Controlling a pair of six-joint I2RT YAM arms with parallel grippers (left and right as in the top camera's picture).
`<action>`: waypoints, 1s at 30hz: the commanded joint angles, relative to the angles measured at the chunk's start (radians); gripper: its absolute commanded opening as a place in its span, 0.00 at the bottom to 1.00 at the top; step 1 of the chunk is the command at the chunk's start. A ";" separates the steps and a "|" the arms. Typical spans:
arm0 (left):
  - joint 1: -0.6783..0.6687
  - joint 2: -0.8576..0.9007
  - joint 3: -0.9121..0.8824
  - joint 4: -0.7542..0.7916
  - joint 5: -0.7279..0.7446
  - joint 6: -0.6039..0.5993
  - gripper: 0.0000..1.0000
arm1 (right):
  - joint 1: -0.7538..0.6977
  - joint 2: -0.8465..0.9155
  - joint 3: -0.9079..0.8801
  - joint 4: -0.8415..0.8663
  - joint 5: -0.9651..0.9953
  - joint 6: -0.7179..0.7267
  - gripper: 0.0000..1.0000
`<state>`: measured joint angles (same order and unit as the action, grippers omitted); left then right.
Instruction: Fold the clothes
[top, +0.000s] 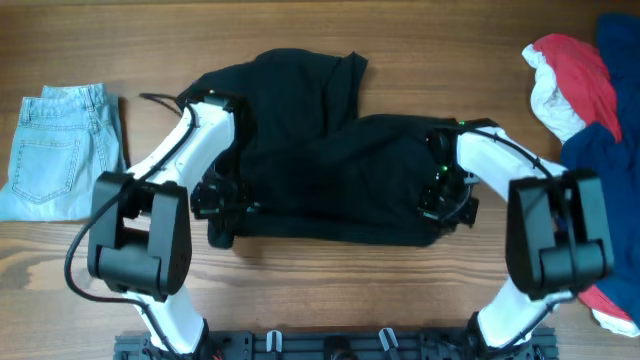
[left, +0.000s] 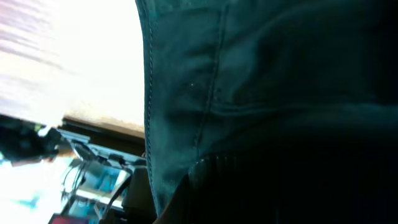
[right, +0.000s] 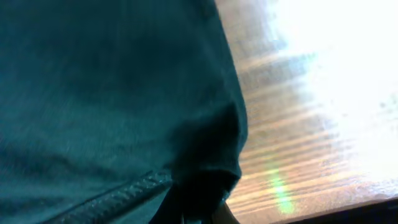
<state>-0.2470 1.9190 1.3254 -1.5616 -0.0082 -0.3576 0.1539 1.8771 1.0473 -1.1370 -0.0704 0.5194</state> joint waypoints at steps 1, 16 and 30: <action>0.008 0.000 -0.133 0.077 -0.024 -0.046 0.04 | -0.027 -0.163 -0.116 0.053 -0.019 0.010 0.04; 0.010 -0.215 -0.182 0.107 -0.037 -0.125 0.57 | -0.038 -0.544 -0.192 -0.040 -0.035 0.109 0.15; 0.140 -0.392 -0.179 0.653 -0.055 -0.122 0.36 | -0.047 -0.553 -0.180 0.279 -0.018 0.008 0.40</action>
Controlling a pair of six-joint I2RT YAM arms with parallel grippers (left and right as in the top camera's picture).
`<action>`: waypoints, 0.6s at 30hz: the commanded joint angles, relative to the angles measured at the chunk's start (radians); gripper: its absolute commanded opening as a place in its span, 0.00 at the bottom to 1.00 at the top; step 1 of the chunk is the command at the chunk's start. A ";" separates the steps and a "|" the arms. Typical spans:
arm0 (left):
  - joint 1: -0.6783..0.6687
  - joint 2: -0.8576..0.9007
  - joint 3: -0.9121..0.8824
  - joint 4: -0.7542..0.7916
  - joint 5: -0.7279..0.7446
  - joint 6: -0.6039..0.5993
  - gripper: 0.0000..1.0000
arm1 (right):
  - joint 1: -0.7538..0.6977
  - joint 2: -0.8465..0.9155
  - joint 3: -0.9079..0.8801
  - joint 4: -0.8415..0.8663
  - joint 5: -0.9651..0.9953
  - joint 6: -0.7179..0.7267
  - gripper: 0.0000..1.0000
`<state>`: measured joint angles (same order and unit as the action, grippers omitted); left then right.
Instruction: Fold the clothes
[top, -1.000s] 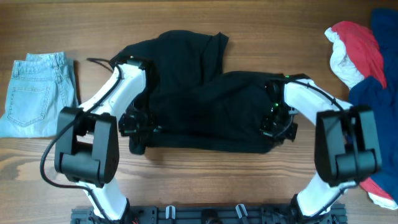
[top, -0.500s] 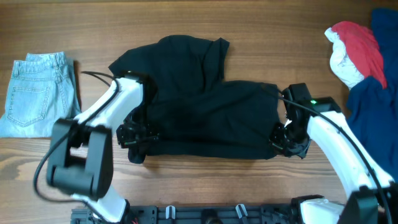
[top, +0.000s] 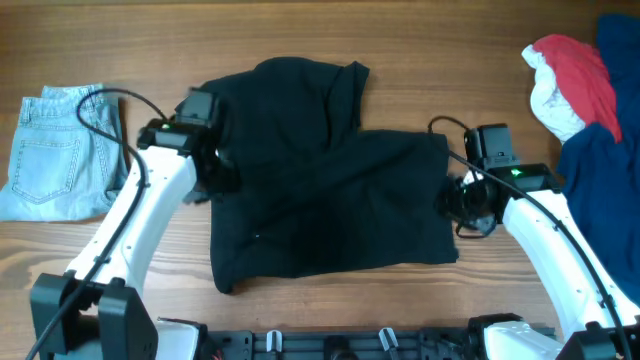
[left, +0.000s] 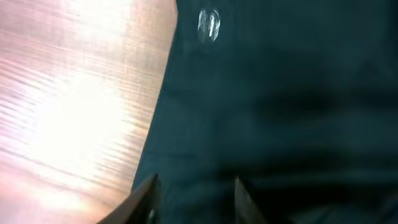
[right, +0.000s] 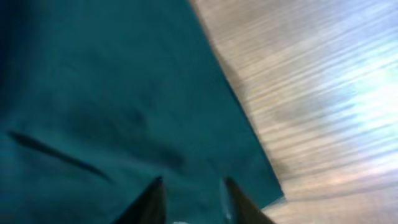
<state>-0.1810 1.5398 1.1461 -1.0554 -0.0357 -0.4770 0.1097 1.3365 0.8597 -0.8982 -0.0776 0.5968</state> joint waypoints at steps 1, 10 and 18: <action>0.107 -0.012 0.000 0.215 -0.027 -0.003 0.39 | -0.003 -0.013 0.008 0.053 -0.014 -0.089 0.45; 0.238 0.203 0.000 0.591 0.097 -0.002 0.58 | -0.003 -0.012 0.008 0.085 -0.063 -0.231 0.46; 0.238 0.368 0.000 0.847 0.166 0.001 0.20 | -0.003 -0.012 0.008 0.071 -0.069 -0.227 0.46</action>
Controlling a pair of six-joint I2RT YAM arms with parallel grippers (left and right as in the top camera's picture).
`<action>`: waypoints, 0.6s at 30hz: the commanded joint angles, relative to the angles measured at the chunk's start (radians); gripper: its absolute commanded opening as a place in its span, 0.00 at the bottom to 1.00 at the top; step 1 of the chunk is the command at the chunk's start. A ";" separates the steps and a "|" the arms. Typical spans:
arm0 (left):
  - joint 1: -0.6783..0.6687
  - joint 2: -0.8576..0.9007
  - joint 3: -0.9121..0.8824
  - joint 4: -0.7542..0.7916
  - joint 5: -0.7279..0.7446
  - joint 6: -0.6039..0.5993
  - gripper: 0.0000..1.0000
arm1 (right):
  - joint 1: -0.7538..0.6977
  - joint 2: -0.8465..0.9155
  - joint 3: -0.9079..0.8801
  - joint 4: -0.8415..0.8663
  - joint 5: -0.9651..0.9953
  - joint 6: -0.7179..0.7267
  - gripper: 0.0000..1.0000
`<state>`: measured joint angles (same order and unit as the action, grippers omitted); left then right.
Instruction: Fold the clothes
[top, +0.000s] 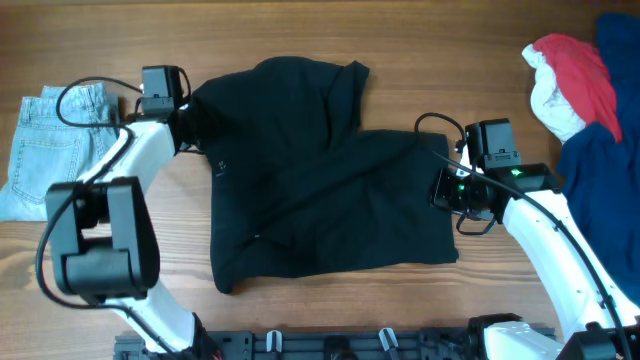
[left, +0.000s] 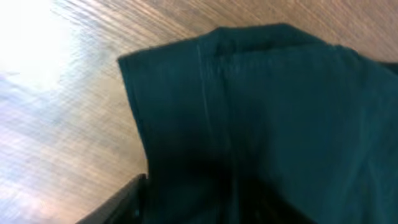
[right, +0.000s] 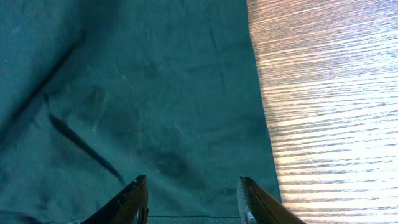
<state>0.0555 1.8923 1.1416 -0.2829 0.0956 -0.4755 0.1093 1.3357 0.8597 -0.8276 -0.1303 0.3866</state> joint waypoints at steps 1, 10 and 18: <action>0.002 0.015 0.005 0.111 0.035 0.000 0.04 | -0.002 -0.011 0.008 0.001 -0.022 -0.017 0.45; -0.002 -0.070 0.194 0.093 0.086 0.027 0.42 | -0.002 -0.011 0.008 0.031 -0.026 -0.017 0.45; -0.055 -0.063 0.194 -0.494 0.230 0.079 0.36 | -0.002 0.037 0.078 0.197 -0.201 -0.254 0.55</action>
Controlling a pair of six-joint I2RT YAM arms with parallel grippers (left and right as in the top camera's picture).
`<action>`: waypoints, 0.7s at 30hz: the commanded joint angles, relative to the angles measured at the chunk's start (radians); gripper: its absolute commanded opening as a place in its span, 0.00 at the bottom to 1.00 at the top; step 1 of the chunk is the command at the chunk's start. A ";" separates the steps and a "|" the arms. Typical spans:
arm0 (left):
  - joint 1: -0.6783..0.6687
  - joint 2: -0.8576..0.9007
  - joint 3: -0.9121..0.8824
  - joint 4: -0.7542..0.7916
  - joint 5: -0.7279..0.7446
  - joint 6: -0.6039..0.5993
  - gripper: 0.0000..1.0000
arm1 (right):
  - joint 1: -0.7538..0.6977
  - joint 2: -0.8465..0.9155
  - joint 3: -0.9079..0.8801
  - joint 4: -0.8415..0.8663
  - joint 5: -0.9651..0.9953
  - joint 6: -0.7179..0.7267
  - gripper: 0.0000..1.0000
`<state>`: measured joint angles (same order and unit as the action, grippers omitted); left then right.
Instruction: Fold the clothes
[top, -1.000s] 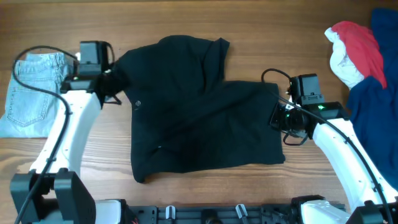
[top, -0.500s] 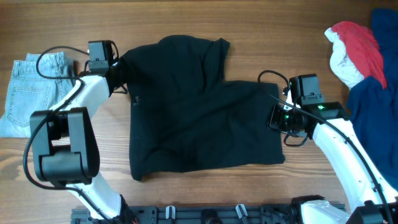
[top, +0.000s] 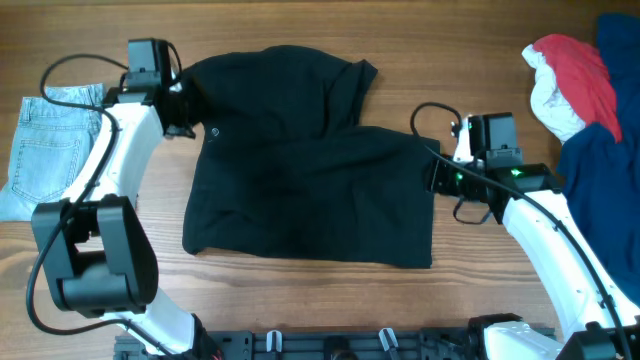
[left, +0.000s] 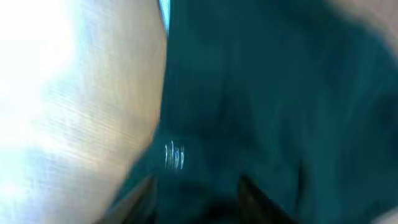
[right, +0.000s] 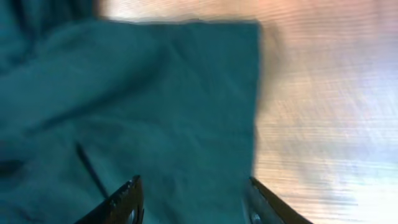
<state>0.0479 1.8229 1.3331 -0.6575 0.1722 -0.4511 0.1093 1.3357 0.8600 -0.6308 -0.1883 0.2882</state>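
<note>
A black garment (top: 300, 170) lies spread flat on the wooden table (top: 330, 300), with a sleeve-like flap at its top. My left gripper (top: 186, 108) sits at the garment's upper left edge. In the blurred left wrist view its fingers (left: 142, 198) stand apart over dark cloth (left: 261, 93), so it is open. My right gripper (top: 437, 178) is at the garment's right edge. It is also open, with its fingers (right: 129, 198) spread above the cloth's (right: 155, 93) upper right corner.
Folded light-blue jeans (top: 50, 150) lie at the table's left edge, close to my left arm. A pile of red, white and blue clothes (top: 580, 90) fills the right side, behind my right arm. Bare wood shows along the front.
The garment's lower left corner now lies further left and higher, and its lower right corner has drawn in. Both grippers have shifted slightly toward the far edge and remain open.
First both grippers were low on the garment's front part with cloth pressed close to their cameras. Then they stood open at its left and right edges, the cloth laid flatter. The left went to the upper left flap. The garment now lies wider to the left.
</note>
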 joint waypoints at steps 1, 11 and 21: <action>-0.061 0.007 0.002 -0.143 0.152 0.055 0.36 | -0.002 0.084 0.140 -0.034 -0.154 -0.156 0.57; -0.261 0.046 -0.126 -0.062 -0.044 0.096 0.41 | 0.000 0.784 0.978 -0.329 -0.308 -0.262 0.68; -0.260 0.158 -0.145 -0.042 -0.043 0.096 0.41 | 0.029 0.996 0.979 0.041 -0.329 -0.206 0.63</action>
<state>-0.2142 1.9312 1.2007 -0.6991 0.1425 -0.3676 0.1234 2.2913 1.8206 -0.6312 -0.4904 0.0658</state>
